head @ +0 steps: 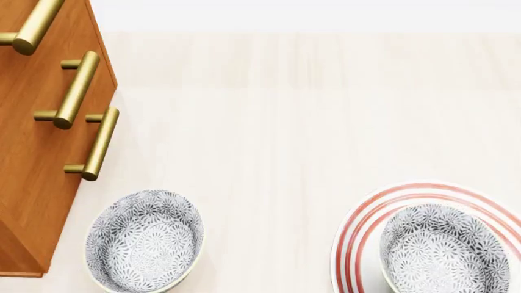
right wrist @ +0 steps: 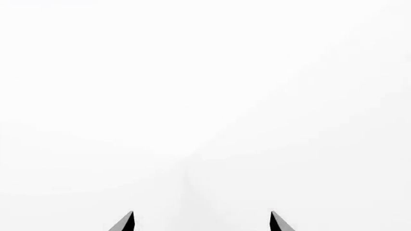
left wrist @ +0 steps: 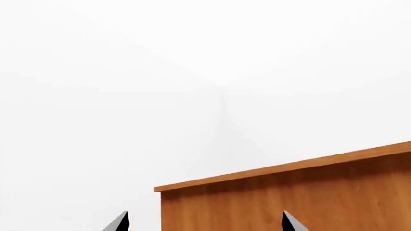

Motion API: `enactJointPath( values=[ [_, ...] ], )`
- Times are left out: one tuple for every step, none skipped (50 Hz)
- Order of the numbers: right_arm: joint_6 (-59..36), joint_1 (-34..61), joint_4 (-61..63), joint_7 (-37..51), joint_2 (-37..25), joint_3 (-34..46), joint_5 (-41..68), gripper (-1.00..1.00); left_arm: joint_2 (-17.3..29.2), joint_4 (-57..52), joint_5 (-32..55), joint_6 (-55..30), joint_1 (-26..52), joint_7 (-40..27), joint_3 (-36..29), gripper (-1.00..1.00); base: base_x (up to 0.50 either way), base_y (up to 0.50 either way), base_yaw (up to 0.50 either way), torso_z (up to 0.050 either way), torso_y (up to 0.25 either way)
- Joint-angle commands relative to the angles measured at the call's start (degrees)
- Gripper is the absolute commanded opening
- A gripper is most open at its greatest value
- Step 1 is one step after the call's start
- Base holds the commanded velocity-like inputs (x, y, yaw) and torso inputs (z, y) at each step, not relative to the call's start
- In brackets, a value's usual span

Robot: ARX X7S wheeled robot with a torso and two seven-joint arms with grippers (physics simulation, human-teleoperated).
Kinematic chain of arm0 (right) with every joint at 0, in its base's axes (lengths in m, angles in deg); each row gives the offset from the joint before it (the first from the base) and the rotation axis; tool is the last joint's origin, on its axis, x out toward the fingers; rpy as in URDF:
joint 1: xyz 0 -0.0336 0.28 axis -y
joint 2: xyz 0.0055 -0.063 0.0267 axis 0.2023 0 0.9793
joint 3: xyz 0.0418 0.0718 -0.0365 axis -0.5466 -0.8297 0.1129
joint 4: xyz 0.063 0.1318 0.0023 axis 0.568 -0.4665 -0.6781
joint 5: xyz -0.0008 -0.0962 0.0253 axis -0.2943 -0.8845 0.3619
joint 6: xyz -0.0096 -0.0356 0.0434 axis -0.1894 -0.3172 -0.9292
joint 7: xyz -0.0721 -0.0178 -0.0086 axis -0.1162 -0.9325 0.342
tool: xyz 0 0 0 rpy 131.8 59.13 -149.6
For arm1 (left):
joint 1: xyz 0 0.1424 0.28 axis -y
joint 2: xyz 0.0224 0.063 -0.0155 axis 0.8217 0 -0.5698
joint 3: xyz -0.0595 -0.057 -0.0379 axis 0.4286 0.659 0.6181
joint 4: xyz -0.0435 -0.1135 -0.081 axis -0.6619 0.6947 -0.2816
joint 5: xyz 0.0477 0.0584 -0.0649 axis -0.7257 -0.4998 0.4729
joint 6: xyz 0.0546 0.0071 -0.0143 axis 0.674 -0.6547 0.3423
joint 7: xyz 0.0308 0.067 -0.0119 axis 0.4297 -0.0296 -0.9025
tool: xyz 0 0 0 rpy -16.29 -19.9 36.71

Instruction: Pick up the bowl and put it in the front on the plate.

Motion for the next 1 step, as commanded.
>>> enactJointPath(
  values=[
    [0.5, 0.6, -0.6, 0.1, 1.2, -1.1, -0.8, 1.00, -0.8, 0.4, 0.1, 0.6, 0.5, 0.7, 1.5, 1.00, 0.00, 0.00, 0.00, 0.000, 0.000]
  ],
)
